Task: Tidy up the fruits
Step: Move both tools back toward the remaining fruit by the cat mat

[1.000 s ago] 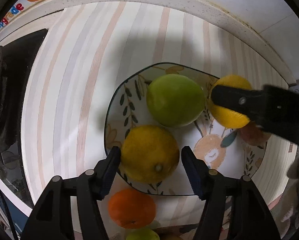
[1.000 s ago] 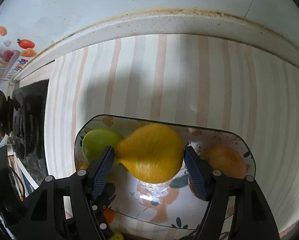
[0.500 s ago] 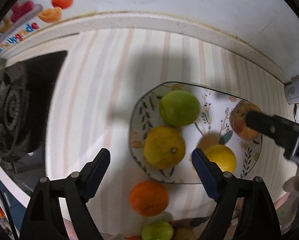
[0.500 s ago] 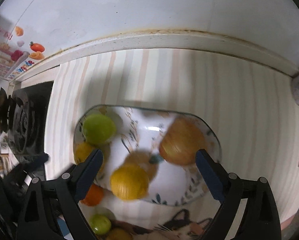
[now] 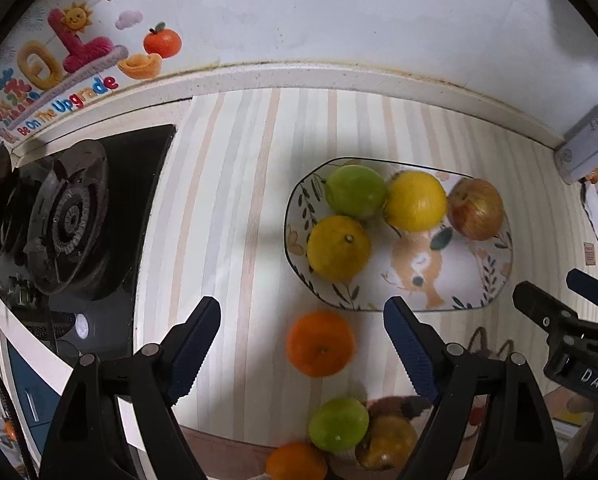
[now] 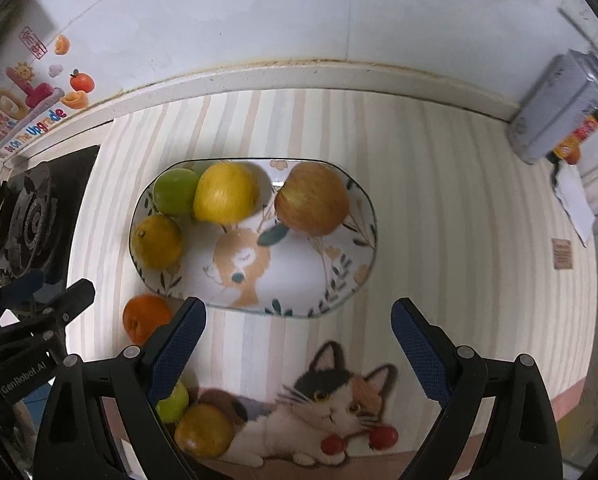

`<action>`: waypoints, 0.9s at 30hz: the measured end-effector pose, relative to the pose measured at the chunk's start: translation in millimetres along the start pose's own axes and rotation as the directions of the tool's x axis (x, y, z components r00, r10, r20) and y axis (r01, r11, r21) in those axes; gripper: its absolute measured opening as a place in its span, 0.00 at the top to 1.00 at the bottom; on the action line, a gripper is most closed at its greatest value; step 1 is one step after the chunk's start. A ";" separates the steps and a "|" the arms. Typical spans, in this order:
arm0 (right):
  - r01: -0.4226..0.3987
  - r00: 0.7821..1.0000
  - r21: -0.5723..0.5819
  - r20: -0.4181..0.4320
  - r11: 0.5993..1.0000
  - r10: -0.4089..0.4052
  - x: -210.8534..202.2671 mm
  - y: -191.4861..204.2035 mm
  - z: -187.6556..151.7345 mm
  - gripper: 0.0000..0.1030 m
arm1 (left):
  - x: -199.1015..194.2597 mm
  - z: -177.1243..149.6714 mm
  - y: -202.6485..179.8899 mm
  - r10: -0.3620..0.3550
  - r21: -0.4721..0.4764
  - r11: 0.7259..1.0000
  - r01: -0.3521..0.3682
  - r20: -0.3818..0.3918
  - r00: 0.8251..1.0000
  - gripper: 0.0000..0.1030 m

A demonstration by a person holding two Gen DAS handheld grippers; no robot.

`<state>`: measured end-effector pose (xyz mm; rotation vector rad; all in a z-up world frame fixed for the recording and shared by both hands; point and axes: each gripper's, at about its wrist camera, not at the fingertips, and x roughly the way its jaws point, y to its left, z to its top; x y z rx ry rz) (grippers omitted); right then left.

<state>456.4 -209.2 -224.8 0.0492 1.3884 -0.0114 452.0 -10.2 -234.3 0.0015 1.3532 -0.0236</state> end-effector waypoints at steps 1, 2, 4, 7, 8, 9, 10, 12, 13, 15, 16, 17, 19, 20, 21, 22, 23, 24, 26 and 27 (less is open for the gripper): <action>-0.001 1.000 0.004 0.009 1.000 0.001 -6.5 -0.4 -5.7 0.07 | -3.4 -2.3 -0.8 -0.003 0.000 1.000 0.003 0.007 1.000 0.19; -0.002 1.000 0.007 0.014 1.000 0.002 -10.0 -1.1 -7.9 0.07 | -8.7 -5.6 -0.6 -0.007 0.000 1.000 0.007 0.015 1.000 0.19; -0.014 0.999 0.021 0.031 1.000 0.013 -23.3 -3.6 -18.2 0.07 | -19.4 -12.8 -0.3 -0.014 -0.001 1.000 0.014 0.032 0.999 0.19; -0.027 0.998 0.035 0.058 0.999 0.025 -42.0 -4.5 -32.6 0.07 | -36.1 -23.0 -1.0 -0.018 0.004 1.000 0.018 0.059 0.998 0.19; -0.026 0.998 0.035 0.066 0.999 0.024 -48.3 -4.5 -36.6 0.07 | -41.9 -27.1 -1.0 -0.024 0.006 1.000 0.023 0.068 0.997 0.19; -0.029 0.997 0.036 0.073 0.999 0.026 -54.6 -4.5 -41.2 0.07 | -48.0 -31.2 -1.1 -0.029 0.007 1.000 0.029 0.076 0.997 0.19; -0.035 0.996 0.039 0.081 0.999 0.031 -60.0 -4.5 -45.7 0.07 | -53.2 -34.9 -1.5 -0.033 0.009 0.999 0.032 0.083 0.996 0.19; -0.036 0.995 0.036 0.099 0.999 0.032 -73.3 -2.4 -54.8 0.07 | -65.0 -43.5 -2.2 -0.040 0.017 0.999 0.038 0.101 0.994 0.19; -0.035 0.994 0.035 0.106 0.999 0.031 -76.9 -1.8 -57.7 0.07 | -69.9 -46.9 -2.5 -0.041 0.020 0.999 0.039 0.109 0.993 0.19; -0.036 0.991 0.033 0.128 0.999 0.031 -91.2 0.1 -66.4 0.07 | -79.8 -53.2 -2.9 -0.050 0.027 0.999 0.047 0.125 0.991 0.19; -0.037 0.990 0.032 0.136 0.999 0.032 -97.0 0.9 -69.8 0.07 | -84.4 -56.1 -3.0 -0.050 0.028 0.999 0.046 0.132 0.990 0.19; -0.041 0.989 0.034 0.145 0.999 0.035 -101.9 1.2 -72.5 0.07 | -89.9 -59.8 -3.2 -0.053 0.030 0.998 0.050 0.140 0.989 0.19; -0.039 0.986 0.032 0.164 0.999 0.033 -113.7 2.3 -79.8 0.07 | -98.3 -65.2 -2.9 -0.063 0.028 0.998 0.059 0.152 0.986 0.19; -0.040 0.984 0.033 0.175 0.999 0.034 -120.7 2.9 -83.6 0.07 | -102.3 -67.9 -3.0 -0.066 0.028 0.998 0.062 0.159 0.985 0.19; -0.040 0.982 0.033 0.185 0.999 0.033 -126.1 2.8 -86.8 0.07 | -106.9 -71.1 -3.3 -0.068 0.030 0.998 0.064 0.167 0.984 0.19; -0.038 0.981 0.032 0.191 0.999 0.031 -129.2 2.9 -88.2 0.07 | -110.8 -73.9 -3.6 -0.068 0.031 0.998 0.063 0.175 0.982 0.19; -0.038 0.979 0.032 0.203 0.999 0.031 -135.5 3.4 -91.3 0.07 | -114.1 -75.8 -3.4 -0.069 0.031 0.997 0.064 0.180 0.981 0.19; -0.043 0.977 0.033 0.208 0.999 0.035 -139.2 3.5 -93.2 0.07 | -117.4 -78.0 -3.2 -0.072 0.031 0.997 0.068 0.186 0.980 0.19; -0.047 0.974 0.034 0.222 0.998 0.038 -147.8 4.4 -98.0 0.07 | -122.6 -81.6 -2.3 -0.077 0.028 0.997 0.072 0.194 0.978 0.19; -0.049 0.973 0.034 0.226 0.998 0.040 -150.2 4.6 -99.6 0.07 | -125.5 -83.6 -1.6 -0.078 0.027 0.997 0.074 0.199 0.977 0.19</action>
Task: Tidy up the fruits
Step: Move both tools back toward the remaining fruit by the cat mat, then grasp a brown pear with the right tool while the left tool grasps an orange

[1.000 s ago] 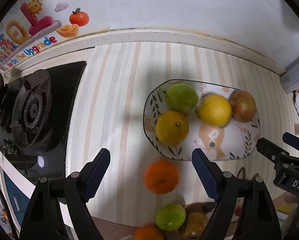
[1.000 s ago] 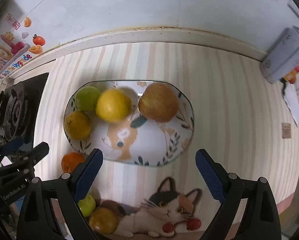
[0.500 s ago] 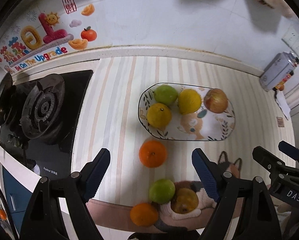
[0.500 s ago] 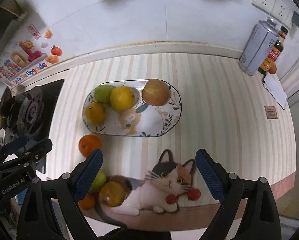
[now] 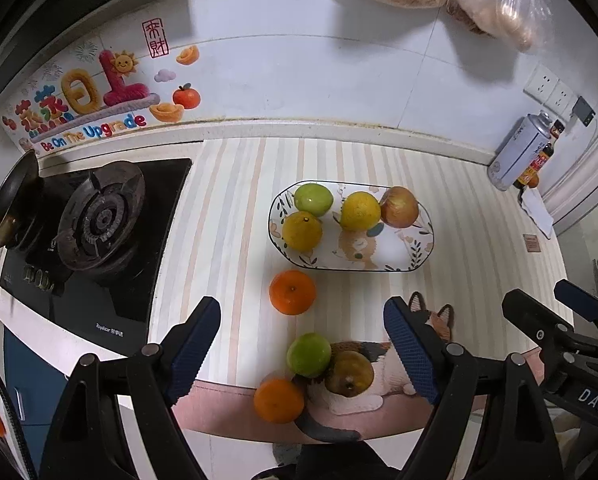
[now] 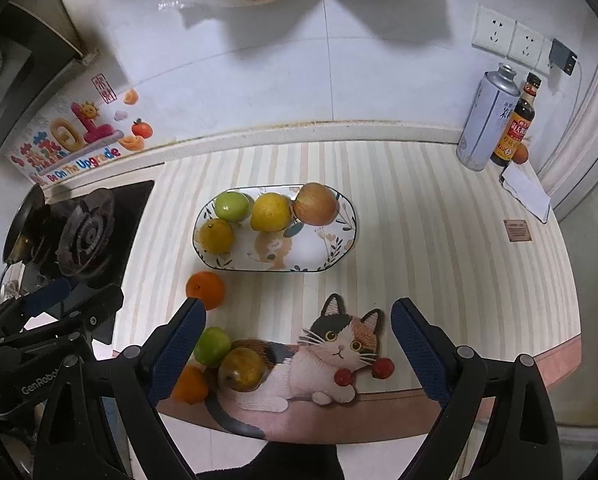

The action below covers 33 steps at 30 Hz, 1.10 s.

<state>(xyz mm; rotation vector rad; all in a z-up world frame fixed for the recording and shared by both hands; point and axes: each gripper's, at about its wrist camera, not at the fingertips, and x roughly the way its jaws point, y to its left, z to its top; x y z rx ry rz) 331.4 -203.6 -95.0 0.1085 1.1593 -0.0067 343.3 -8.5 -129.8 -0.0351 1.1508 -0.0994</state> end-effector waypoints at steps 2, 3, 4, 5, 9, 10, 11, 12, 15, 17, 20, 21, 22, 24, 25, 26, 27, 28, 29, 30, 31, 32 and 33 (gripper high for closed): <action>-0.018 1.000 0.010 -0.005 1.000 0.018 -1.3 -0.1 -2.7 0.07 | -3.9 -1.8 0.4 0.003 0.000 1.000 -0.003 0.009 1.000 0.19; -0.025 1.000 0.014 -0.009 1.000 0.025 -0.2 -0.6 -4.3 0.07 | -5.1 -2.7 1.1 0.004 -0.001 1.000 -0.004 0.012 1.000 0.19; -0.030 0.999 0.016 -0.013 0.999 0.030 1.3 -0.7 -5.9 0.07 | -5.4 -3.6 2.1 0.005 -0.004 1.000 -0.005 0.013 1.000 0.19; -0.040 0.999 0.017 -0.024 0.999 0.040 5.3 0.0 -9.4 0.07 | -5.6 -4.7 3.9 0.005 -0.010 1.000 -0.005 0.013 1.000 0.19; -0.110 0.987 0.028 -0.114 0.994 0.112 39.5 4.0 -25.5 0.07 | 5.6 -11.4 14.8 0.060 -0.017 0.998 -0.060 -0.002 0.998 0.04; -0.128 0.979 0.033 -0.155 0.991 0.131 55.4 6.7 -32.1 0.07 | 9.3 -13.9 17.7 0.072 -0.019 0.997 -0.072 -0.008 0.997 0.00; -0.137 0.974 0.037 -0.179 0.990 0.141 65.3 8.0 -36.3 0.07 | 15.0 -17.3 21.7 0.086 -0.020 0.996 -0.086 -0.019 0.996 0.00; -0.157 0.962 0.043 -0.218 0.987 0.163 82.8 11.1 -43.5 0.07 | 22.6 -21.5 26.3 0.108 -0.022 0.994 -0.109 -0.036 0.993 0.00; -0.198 0.925 0.075 -0.316 0.977 0.212 129.9 18.9 -63.2 0.07 | 47.4 -36.3 39.3 0.163 -0.022 0.986 -0.165 -0.100 0.982 0.00; -0.213 0.901 0.097 -0.366 0.972 0.234 157.0 22.5 -75.7 0.07 | 64.0 -46.7 47.1 0.180 -0.026 0.982 -0.186 -0.147 0.972 0.01; -0.233 0.858 0.159 -0.431 0.959 0.280 196.6 26.3 -92.9 0.09 | 89.6 -65.0 59.0 0.196 -0.037 0.977 -0.210 -0.229 0.953 0.01; -0.237 0.847 0.174 -0.445 0.956 0.291 206.1 27.5 -96.7 0.10 | 95.9 -71.3 61.3 0.194 -0.041 0.977 -0.211 -0.252 0.948 0.01; -0.242 0.836 0.190 -0.458 0.951 0.304 214.4 28.1 -100.0 0.12 | 101.0 -76.3 62.9 0.187 -0.047 0.977 -0.207 -0.271 0.944 0.01; -0.257 0.811 0.220 -0.480 0.941 0.334 229.3 29.7 -106.2 0.20 | 109.5 -83.7 64.3 0.185 -0.055 0.976 -0.211 -0.303 0.935 0.01; -0.264 0.804 0.226 -0.485 0.938 0.344 233.7 30.4 -109.1 0.28 | 114.6 -87.7 64.9 0.175 -0.059 0.977 -0.205 -0.321 0.931 0.01; -0.260 0.801 0.217 -0.495 0.941 0.336 238.0 31.5 -112.4 0.32 | 118.1 -89.3 65.5 0.169 -0.063 0.978 -0.200 -0.329 0.929 0.01; -0.266 0.806 0.214 -0.486 0.940 0.339 238.7 31.3 -114.2 0.32 | 122.3 -92.6 65.1 0.162 -0.066 0.978 -0.197 -0.344 0.925 0.01; -0.260 0.811 0.204 -0.484 0.944 0.328 237.2 29.9 -115.9 0.32 | 124.1 -93.1 64.0 0.155 -0.066 0.980 -0.189 -0.353 0.923 0.01; -0.253 0.814 0.195 -0.486 0.948 0.317 236.5 30.1 -115.2 0.32 | 126.7 -94.2 62.7 0.144 -0.067 0.982 -0.179 -0.360 0.922 0.01; -0.240 0.821 0.179 -0.486 0.954 0.298 233.6 26.8 -117.1 0.32 | 129.2 -95.9 60.4 0.129 -0.069 0.984 -0.165 -0.367 0.921 0.01; -0.233 0.826 0.169 -0.485 0.958 0.287 230.7 23.1 -117.6 0.32 | 131.7 -96.9 57.3 0.116 -0.066 0.986 -0.151 -0.373 0.921 0.01; -0.224 0.830 0.160 -0.486 0.961 0.274 225.9 16.2 -120.0 0.32 | 133.9 -98.5 52.8 0.104 -0.057 0.989 -0.135 -0.377 0.920 0.01; -0.215 0.833 0.152 -0.488 0.965 0.263 222.3 11.5 -120.8 0.32 | 136.4 -100.7 46.2 0.096 -0.037 0.992 -0.119 -0.382 0.919 0.01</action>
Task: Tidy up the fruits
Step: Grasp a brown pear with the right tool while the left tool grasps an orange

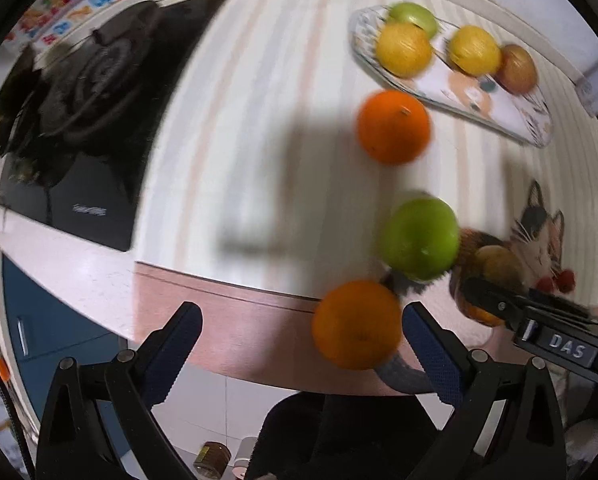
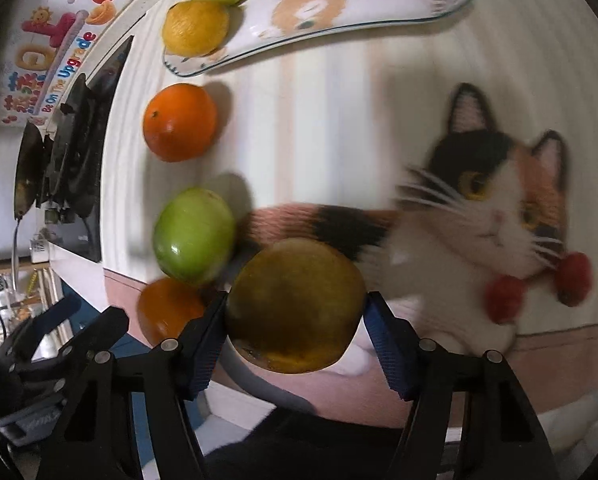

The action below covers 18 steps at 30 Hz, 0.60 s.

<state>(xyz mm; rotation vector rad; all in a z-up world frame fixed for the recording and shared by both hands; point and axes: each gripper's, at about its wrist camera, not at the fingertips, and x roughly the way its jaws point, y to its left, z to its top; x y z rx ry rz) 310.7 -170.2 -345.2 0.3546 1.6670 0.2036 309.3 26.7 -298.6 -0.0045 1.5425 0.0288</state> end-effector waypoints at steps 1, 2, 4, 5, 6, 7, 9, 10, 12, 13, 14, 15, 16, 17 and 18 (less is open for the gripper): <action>0.007 1.000 -0.003 -0.001 1.000 -0.007 -3.1 -2.7 1.1 0.32 | 2.0 -0.4 -3.2 -0.001 0.017 1.000 0.001 -0.004 1.000 0.01; 0.025 1.000 -0.011 -0.001 1.000 -0.025 -6.5 -7.8 -2.3 0.32 | 4.2 -1.5 -8.8 -0.002 0.040 0.999 0.002 -0.009 1.000 0.01; 0.048 0.999 -0.019 -0.002 0.999 -0.048 -11.8 -14.9 -3.7 0.32 | 10.7 -3.7 -21.1 -0.002 0.091 0.996 0.004 -0.022 1.000 0.01; 0.053 0.999 -0.021 -0.002 0.998 -0.053 -12.6 -16.4 -3.5 0.32 | 14.3 -4.7 -26.5 0.000 0.114 0.994 0.004 -0.031 1.000 0.01; 0.057 0.998 -0.017 -0.002 0.998 -0.057 -12.5 -19.3 -4.5 0.32 | 18.7 -5.7 -32.2 0.001 0.138 0.990 0.004 -0.040 0.999 0.01; 0.057 0.998 -0.012 -0.003 0.998 -0.057 -12.5 -21.2 -4.9 0.32 | 23.3 -6.4 -37.4 0.003 0.162 0.987 0.005 -0.050 0.999 0.01; 0.045 0.999 0.007 -0.004 0.999 -0.045 -10.4 -26.3 -5.2 0.32 | 33.2 -7.3 -44.5 0.006 0.196 0.981 0.009 -0.076 0.997 0.01; 0.041 0.999 0.014 -0.005 0.999 -0.040 -10.6 -29.5 -4.5 0.32 | 36.4 -7.6 -46.5 0.001 0.203 0.979 0.017 -0.085 0.996 0.01; 0.033 0.999 0.028 0.001 0.999 -0.033 -11.6 -31.0 -4.6 0.32 | 41.7 -7.5 -49.1 -0.008 0.212 0.977 0.028 -0.094 0.996 0.04; 0.030 1.000 0.031 0.000 0.999 -0.030 -15.3 -37.6 -5.0 0.32 | 43.0 -7.1 -50.0 -0.009 0.213 0.977 0.029 -0.096 0.995 0.11; 0.027 1.000 0.035 -0.001 0.999 -0.027 -15.2 -37.7 -5.1 0.32 | 44.0 -6.9 -50.1 -0.013 0.212 0.977 0.034 -0.098 0.995 0.17; 0.025 1.000 0.037 -0.001 0.999 -0.025 -15.2 -37.8 -4.4 0.32 | 44.8 -6.7 -50.3 -0.019 0.209 0.977 0.040 -0.100 0.995 0.30; 0.024 1.000 0.038 -0.004 0.999 -0.024 -14.8 -36.8 -4.0 0.32 | 45.6 -6.5 -50.5 -0.013 0.206 0.978 0.034 -0.100 0.995 0.37; 0.023 1.000 0.040 -0.007 0.999 -0.023 -15.5 -37.2 -3.9 0.32 | 46.2 -6.9 -49.5 -0.002 0.206 0.978 0.022 -0.095 0.995 0.39; 0.022 1.000 0.041 -0.010 0.999 -0.022 -16.1 -38.0 -3.3 0.32 | 46.4 -6.7 -48.7 -0.007 0.201 0.979 0.025 -0.091 0.996 0.39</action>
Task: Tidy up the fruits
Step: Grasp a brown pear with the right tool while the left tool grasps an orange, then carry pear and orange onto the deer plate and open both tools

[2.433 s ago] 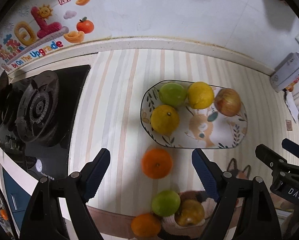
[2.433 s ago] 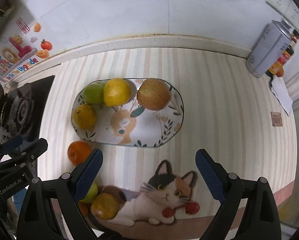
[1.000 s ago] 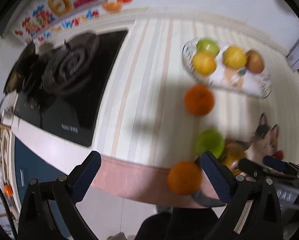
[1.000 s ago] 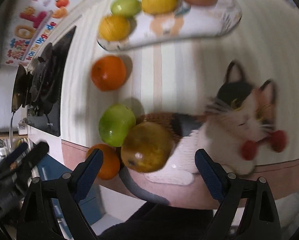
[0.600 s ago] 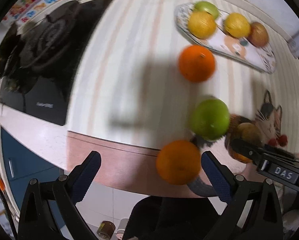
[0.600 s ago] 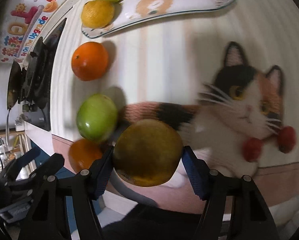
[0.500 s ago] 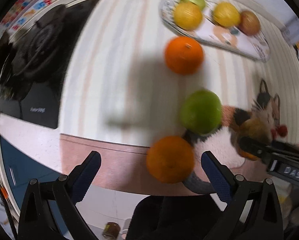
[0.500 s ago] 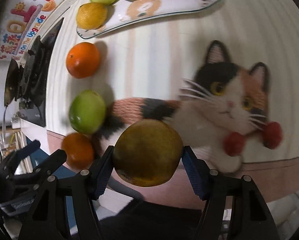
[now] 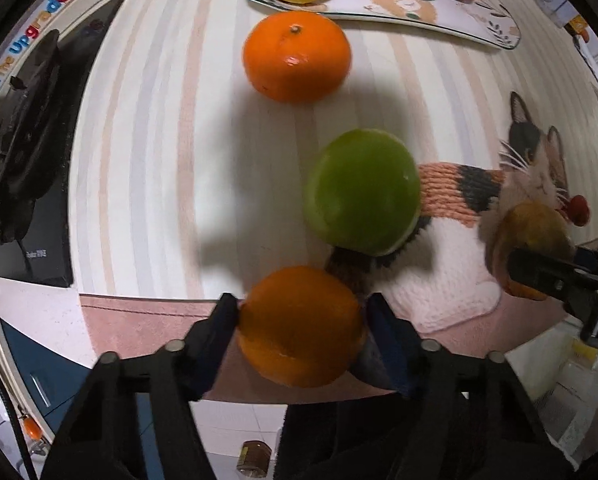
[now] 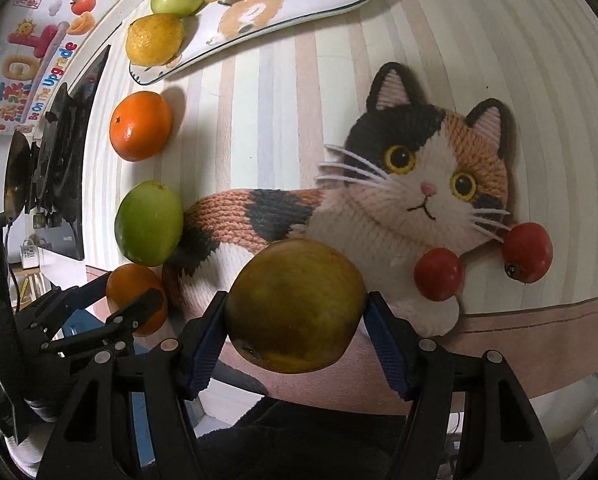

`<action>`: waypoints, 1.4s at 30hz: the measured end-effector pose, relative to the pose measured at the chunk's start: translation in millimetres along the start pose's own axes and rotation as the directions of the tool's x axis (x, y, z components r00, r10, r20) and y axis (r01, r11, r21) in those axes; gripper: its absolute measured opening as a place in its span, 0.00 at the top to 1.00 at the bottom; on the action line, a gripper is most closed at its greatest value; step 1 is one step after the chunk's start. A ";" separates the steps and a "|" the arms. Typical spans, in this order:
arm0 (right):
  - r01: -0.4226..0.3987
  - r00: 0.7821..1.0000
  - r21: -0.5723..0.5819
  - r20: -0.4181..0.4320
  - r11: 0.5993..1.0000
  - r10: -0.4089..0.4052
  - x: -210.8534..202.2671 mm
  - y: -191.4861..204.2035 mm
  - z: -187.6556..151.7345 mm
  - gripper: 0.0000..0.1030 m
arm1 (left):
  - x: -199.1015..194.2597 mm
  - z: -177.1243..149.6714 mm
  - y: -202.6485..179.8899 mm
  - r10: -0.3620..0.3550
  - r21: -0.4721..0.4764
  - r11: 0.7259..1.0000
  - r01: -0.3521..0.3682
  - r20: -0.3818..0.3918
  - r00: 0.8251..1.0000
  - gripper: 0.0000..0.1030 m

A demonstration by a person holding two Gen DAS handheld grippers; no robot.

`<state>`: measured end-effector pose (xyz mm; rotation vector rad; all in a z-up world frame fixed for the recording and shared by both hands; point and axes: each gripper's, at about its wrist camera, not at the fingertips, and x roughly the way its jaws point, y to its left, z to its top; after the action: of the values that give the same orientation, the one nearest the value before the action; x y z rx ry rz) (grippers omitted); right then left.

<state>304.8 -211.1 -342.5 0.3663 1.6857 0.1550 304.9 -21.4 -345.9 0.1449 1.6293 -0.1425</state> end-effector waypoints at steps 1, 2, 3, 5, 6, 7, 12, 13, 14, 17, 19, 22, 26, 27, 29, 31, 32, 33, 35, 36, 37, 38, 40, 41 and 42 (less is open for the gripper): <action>0.000 1.000 0.000 -0.001 1.000 0.000 -0.4 -0.2 -0.5 0.32 | 0.1 -0.5 0.9 -0.006 -0.007 1.000 0.006 0.003 1.000 0.39; 0.000 1.000 -0.001 -0.001 1.000 0.000 -0.8 -0.1 0.0 0.32 | -2.7 4.5 1.7 -0.009 -0.010 1.000 0.009 0.001 1.000 0.39; 0.002 1.000 -0.004 0.000 1.000 -0.002 -1.0 0.6 0.3 0.32 | -2.7 4.1 1.3 -0.010 -0.012 1.000 0.010 0.002 1.000 0.39; 0.009 1.000 -0.014 0.007 1.000 -0.009 -1.1 3.5 0.7 0.32 | -4.0 4.0 5.0 -0.008 -0.014 1.000 0.008 0.004 1.000 0.40; 0.016 1.000 -0.023 0.012 1.000 -0.015 -1.6 4.9 0.6 0.32 | -4.4 3.7 6.9 0.001 -0.017 1.000 -0.001 0.011 1.000 0.40; 0.024 1.000 -0.032 0.015 0.999 -0.024 -1.6 7.6 0.2 0.32 | -4.7 3.8 9.2 0.000 -0.022 1.000 0.000 0.013 1.000 0.40; 0.035 0.999 -0.070 0.035 0.997 -0.033 -9.8 17.3 0.0 0.33 | -13.5 -1.5 16.4 -0.015 -0.049 0.999 0.016 0.028 0.999 0.41; 0.032 0.999 -0.072 0.040 0.997 -0.029 -11.9 19.5 0.5 0.33 | -17.9 -0.7 20.7 -0.019 -0.055 0.998 0.021 0.035 0.999 0.41; 0.027 0.999 -0.076 0.049 0.997 -0.024 -17.6 20.8 2.3 0.33 | -23.6 -0.8 21.5 -0.027 -0.058 0.998 0.030 0.044 0.999 0.41; 0.004 0.998 -0.075 0.070 0.997 0.001 -31.2 22.7 7.2 0.33 | -51.0 2.3 24.6 -0.064 -0.068 0.995 0.070 0.094 0.994 0.41; -0.017 0.996 -0.074 0.089 0.997 0.023 -44.2 24.7 13.0 0.33 | -71.0 5.5 22.4 -0.091 -0.069 0.992 0.101 0.131 0.987 0.41; -0.054 0.990 -0.071 0.127 0.996 0.063 -69.0 26.8 26.4 0.33 | -107.4 22.8 20.2 -0.137 -0.059 0.987 0.151 0.193 0.972 0.41; -0.087 0.976 -0.070 0.195 0.994 0.099 -105.4 27.5 55.2 0.33 | -146.1 59.0 11.4 -0.190 -0.044 0.977 0.209 0.265 0.945 0.41; -0.084 0.971 -0.069 0.218 0.994 0.097 -114.1 26.8 67.5 0.33 | -152.9 71.2 9.5 -0.199 -0.044 0.975 0.219 0.280 0.939 0.41; -0.070 0.965 -0.066 0.247 0.995 0.084 -121.4 26.7 87.7 0.33 | -158.5 95.0 7.1 -0.211 -0.056 0.970 0.238 0.301 0.930 0.41; -0.044 0.963 -0.061 0.264 0.997 0.059 -121.2 24.4 110.3 0.33 | -161.2 118.1 0.2 -0.213 -0.058 0.968 0.243 0.312 0.926 0.41; -0.034 0.963 -0.058 0.266 0.998 0.049 -119.0 25.7 117.5 0.33 | -159.3 129.7 -1.6 -0.211 -0.063 0.968 0.242 0.313 0.926 0.41; -0.010 0.965 -0.056 0.262 0.998 0.025 -112.9 21.6 131.9 0.33 | -154.7 141.1 -4.5 -0.206 -0.063 0.970 0.236 0.309 0.929 0.41; 0.018 0.967 -0.050 0.256 0.999 -0.004 -103.3 15.4 149.6 0.33 | -141.0 161.9 -9.0 -0.199 -0.070 0.971 0.228 0.284 0.938 0.41; 0.035 0.969 -0.045 0.244 0.998 -0.023 -95.7 11.8 161.7 0.33 | -132.1 171.2 -9.3 -0.203 -0.076 0.970 0.231 0.269 0.941 0.42; 0.043 0.970 -0.043 0.239 0.998 -0.032 -90.0 9.0 164.6 0.33 | -126.5 176.0 -9.6 -0.206 -0.083 0.969 0.234 0.262 0.943 0.45; 0.050 0.972 -0.040 0.234 0.998 -0.040 -84.7 6.3 171.4 0.33 | -119.3 185.8 -10.6 -0.202 -0.088 0.969 0.230 0.251 0.947 0.45; 0.060 0.974 -0.037 0.221 0.998 -0.050 -75.4 1.9 182.3 0.33 | -112.0 197.6 -13.8 -0.203 -0.094 0.969 0.230 0.238 0.950 0.45; 0.068 0.974 -0.034 0.217 0.997 -0.059 -70.6 -1.0 184.6 0.33 | -107.1 204.6 -15.6 -0.200 -0.094 0.969 0.227 0.230 0.952 0.45; 0.076 0.975 -0.034 0.211 0.997 -0.067 -66.4 -2.9 189.1 0.33 | -100.1 212.4 -17.7 -0.188 -0.091 0.973 0.212 0.222 0.957 0.45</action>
<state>497.4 -255.9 -309.6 0.2799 1.4821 0.0947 516.5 -77.8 -259.3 -0.1211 1.4322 -0.2129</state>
